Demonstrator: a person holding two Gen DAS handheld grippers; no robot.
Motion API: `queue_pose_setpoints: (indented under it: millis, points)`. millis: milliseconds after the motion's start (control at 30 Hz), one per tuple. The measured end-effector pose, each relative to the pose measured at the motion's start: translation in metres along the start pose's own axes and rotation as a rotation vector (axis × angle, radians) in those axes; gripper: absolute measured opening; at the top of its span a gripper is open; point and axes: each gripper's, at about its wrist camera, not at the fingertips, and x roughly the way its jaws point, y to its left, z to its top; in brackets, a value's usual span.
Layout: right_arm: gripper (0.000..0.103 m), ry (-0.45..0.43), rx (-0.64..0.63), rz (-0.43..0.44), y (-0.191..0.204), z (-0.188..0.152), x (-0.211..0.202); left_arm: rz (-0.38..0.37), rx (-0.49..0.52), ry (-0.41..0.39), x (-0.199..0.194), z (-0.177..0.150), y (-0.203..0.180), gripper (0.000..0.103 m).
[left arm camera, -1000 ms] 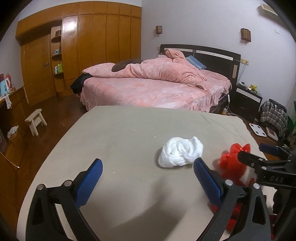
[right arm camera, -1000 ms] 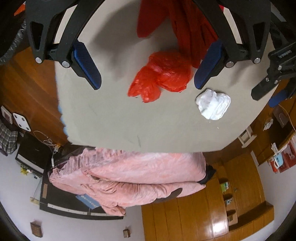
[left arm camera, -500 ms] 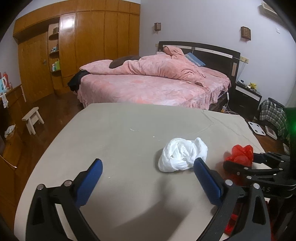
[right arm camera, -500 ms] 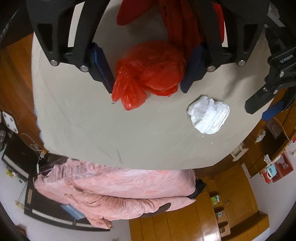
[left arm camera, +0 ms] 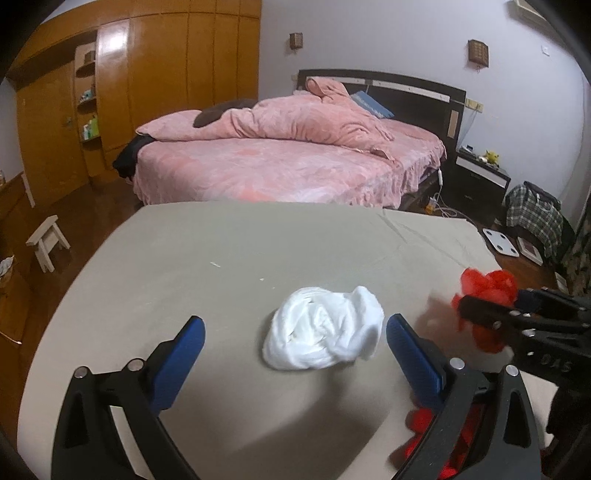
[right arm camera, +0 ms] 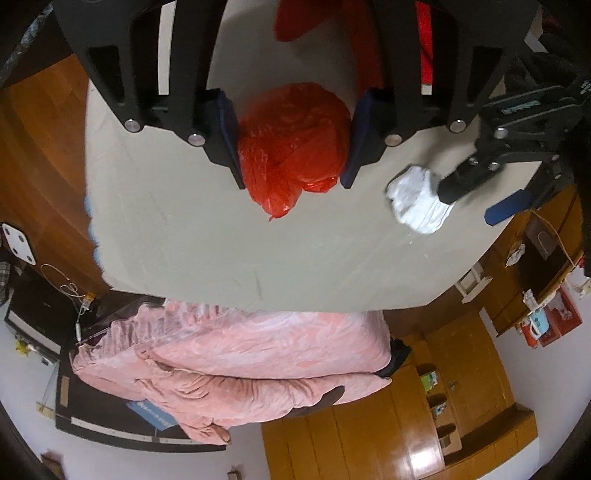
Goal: Collect trash
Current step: 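Close the left tool on the white cloth, then lift the white cloth and red bag and carry both toward the trash bin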
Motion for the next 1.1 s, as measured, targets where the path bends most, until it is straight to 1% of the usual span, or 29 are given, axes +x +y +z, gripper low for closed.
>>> queue_pose_setpoints:
  millis: [100,200,233,267,367,467,567,733,933,1100]
  points:
    - [0.049,-0.006,0.003,-0.005,-0.005,0.003,0.000,-0.008,-0.002,0.033,0.014,0.005,-0.003,0.093]
    - [0.049,-0.007,0.002,-0.004,-0.007,0.004,0.000,-0.052,-0.029,0.088,0.029,0.007,-0.004,0.085]
    - [0.049,-0.006,0.002,-0.005,-0.006,0.004,0.000,-0.067,-0.035,0.101,0.032,0.007,-0.004,0.078]
    - [0.049,-0.007,0.000,-0.005,-0.007,0.004,0.000,-0.077,-0.036,0.111,0.033,0.006,-0.005,0.069]
    - [0.049,-0.007,-0.004,-0.002,-0.008,0.004,-0.001,-0.092,-0.025,0.126,0.035,0.004,-0.009,0.051]
    - [0.049,-0.014,-0.001,0.001,-0.008,0.003,-0.005,-0.097,-0.022,0.113,0.030,0.003,-0.012,0.044]
    - [0.049,-0.029,0.005,0.003,-0.006,0.002,-0.011,-0.097,-0.029,0.082,0.019,0.003,-0.013,0.042]
    - [0.049,-0.067,0.016,0.012,-0.005,0.005,-0.030,-0.086,-0.036,0.022,-0.010,0.009,-0.014,0.042]
    - [0.049,-0.103,0.015,0.025,0.000,0.004,-0.055,-0.061,-0.019,-0.031,-0.043,0.015,-0.022,0.042]
    - [0.049,-0.136,0.011,0.034,0.006,0.002,-0.081,-0.062,-0.025,-0.061,-0.069,0.017,-0.027,0.042]
